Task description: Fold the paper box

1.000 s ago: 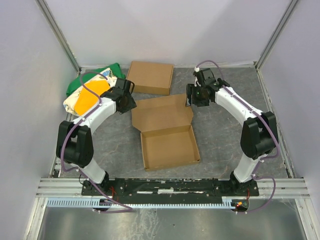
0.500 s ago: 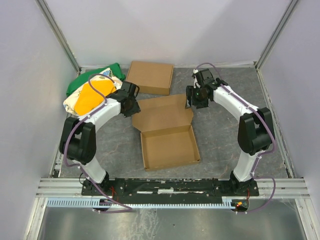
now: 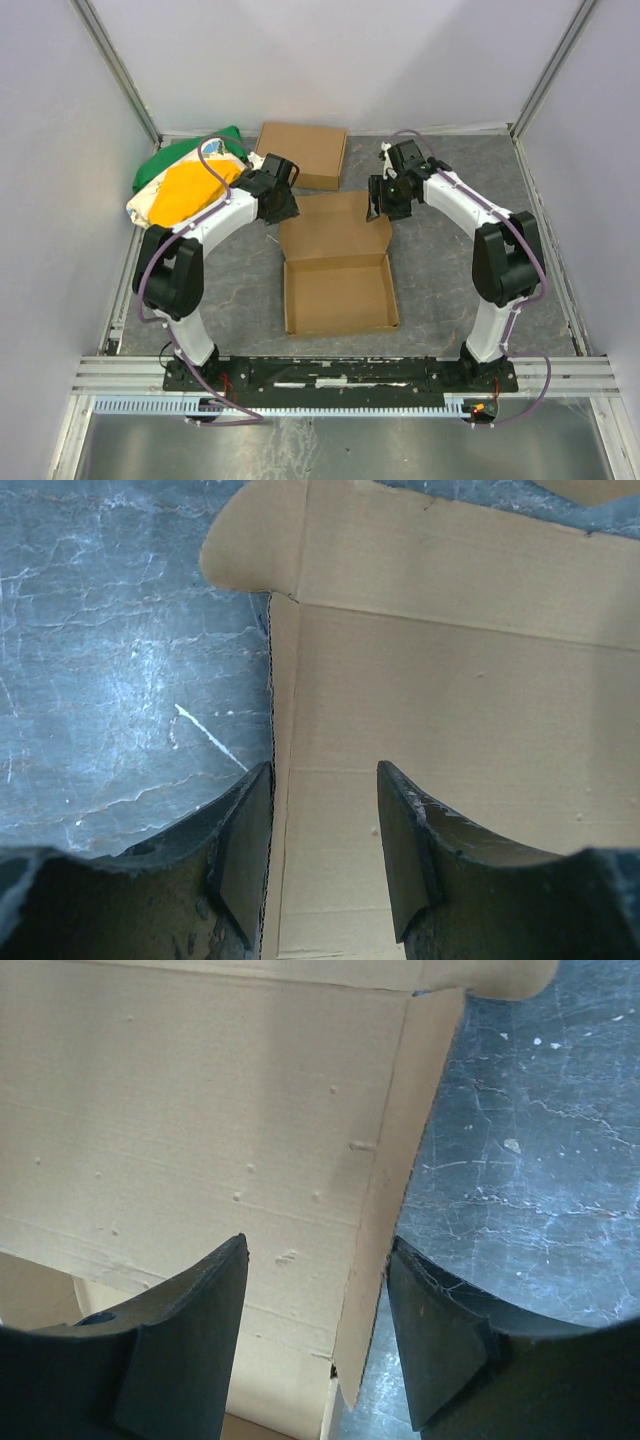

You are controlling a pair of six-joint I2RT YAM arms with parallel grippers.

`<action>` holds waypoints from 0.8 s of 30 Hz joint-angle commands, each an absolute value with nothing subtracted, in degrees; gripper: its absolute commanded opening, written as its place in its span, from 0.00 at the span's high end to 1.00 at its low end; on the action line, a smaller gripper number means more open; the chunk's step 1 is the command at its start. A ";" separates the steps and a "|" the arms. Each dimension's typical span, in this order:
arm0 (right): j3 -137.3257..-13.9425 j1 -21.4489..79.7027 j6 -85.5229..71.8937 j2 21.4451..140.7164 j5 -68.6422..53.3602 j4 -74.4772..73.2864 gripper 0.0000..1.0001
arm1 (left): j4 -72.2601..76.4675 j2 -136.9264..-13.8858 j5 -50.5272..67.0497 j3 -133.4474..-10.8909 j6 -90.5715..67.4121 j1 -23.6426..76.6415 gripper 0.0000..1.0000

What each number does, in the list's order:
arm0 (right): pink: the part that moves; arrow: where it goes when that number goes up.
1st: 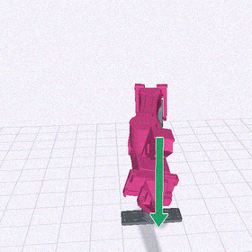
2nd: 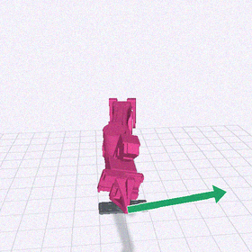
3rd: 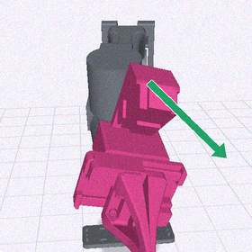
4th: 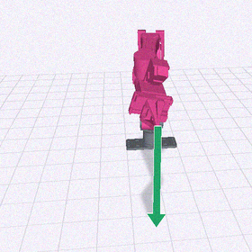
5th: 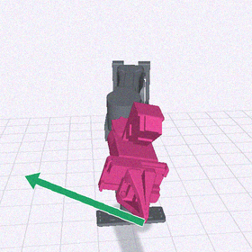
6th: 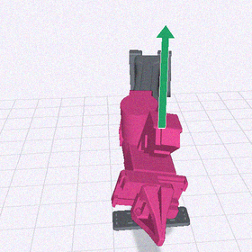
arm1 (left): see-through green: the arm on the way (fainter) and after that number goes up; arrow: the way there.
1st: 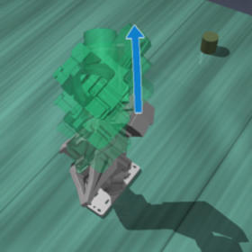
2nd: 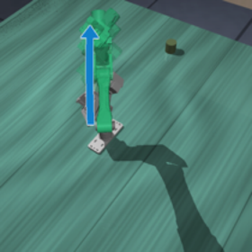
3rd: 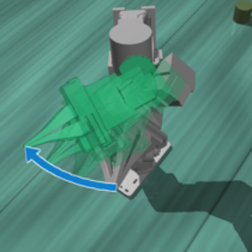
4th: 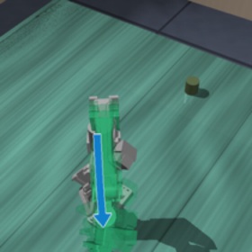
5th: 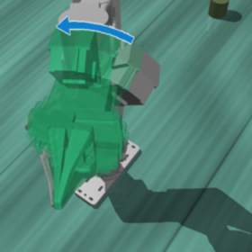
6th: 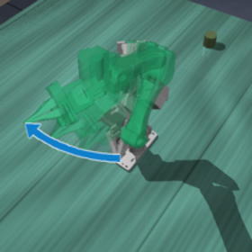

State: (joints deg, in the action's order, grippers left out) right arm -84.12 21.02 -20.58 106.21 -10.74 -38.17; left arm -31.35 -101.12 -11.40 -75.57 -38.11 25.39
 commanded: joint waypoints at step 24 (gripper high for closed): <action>-87.67 27.62 -19.20 110.28 -6.59 -38.16 0.42 | -30.61 -109.07 -11.11 -82.00 -37.61 31.98 0.48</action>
